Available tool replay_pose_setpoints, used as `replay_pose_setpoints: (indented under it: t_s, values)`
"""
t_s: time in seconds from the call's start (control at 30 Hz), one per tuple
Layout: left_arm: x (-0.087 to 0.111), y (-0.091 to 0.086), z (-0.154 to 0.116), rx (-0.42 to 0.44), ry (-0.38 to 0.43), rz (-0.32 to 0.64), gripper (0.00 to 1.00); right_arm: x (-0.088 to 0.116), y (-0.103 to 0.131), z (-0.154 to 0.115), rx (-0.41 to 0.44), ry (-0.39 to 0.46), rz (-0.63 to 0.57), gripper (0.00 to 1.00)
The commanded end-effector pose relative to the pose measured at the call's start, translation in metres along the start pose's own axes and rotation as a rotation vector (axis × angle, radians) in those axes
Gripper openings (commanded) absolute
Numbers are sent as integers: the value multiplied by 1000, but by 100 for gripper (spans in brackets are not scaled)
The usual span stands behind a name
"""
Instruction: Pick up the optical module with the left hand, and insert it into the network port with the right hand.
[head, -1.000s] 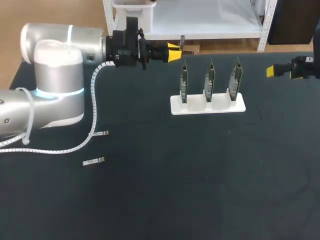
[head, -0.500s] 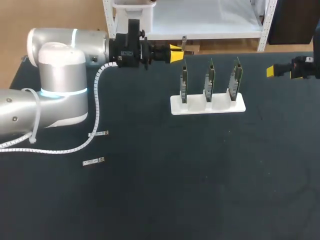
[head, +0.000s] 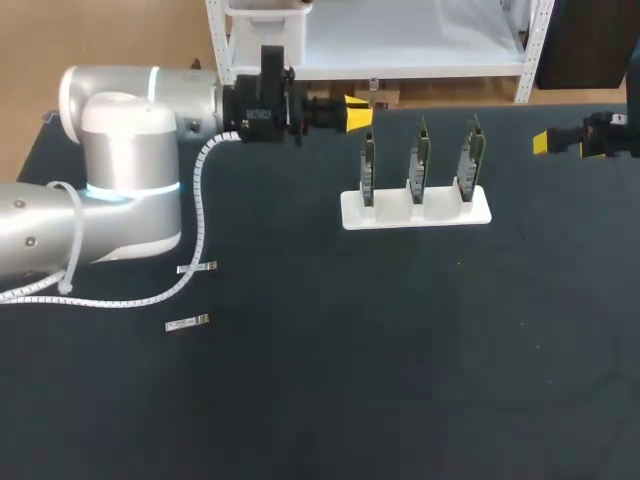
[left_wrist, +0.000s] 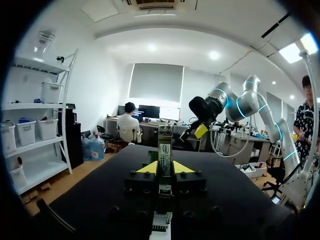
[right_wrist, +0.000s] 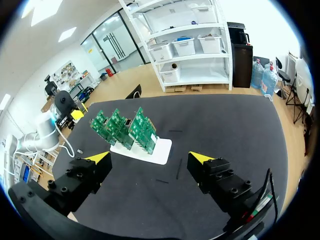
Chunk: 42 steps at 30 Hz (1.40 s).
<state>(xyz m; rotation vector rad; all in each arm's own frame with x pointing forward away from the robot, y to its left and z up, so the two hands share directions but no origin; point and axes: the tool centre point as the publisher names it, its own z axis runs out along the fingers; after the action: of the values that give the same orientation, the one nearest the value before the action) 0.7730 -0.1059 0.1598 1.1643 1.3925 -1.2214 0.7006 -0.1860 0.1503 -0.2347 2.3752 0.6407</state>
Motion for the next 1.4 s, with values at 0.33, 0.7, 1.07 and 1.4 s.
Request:
replay_pose_setpoints:
  t_s: [0.33, 0.7, 1.07, 1.4]
  values:
    - [1, -5, 2, -42, 8, 3, 0, 0, 1, 0, 6, -1, 1, 100]
    - [2, -4, 0, -54, 22, -11, 0, 0, 1, 0, 6, -1, 1, 100]
    - [3, -3, -3, -66, 20, -11, 0, 0, 1, 0, 6, -1, 1, 100]
    - [3, -3, -3, -66, 20, -11, 0, -62, 9, -2, -294, 2, -327, 100]
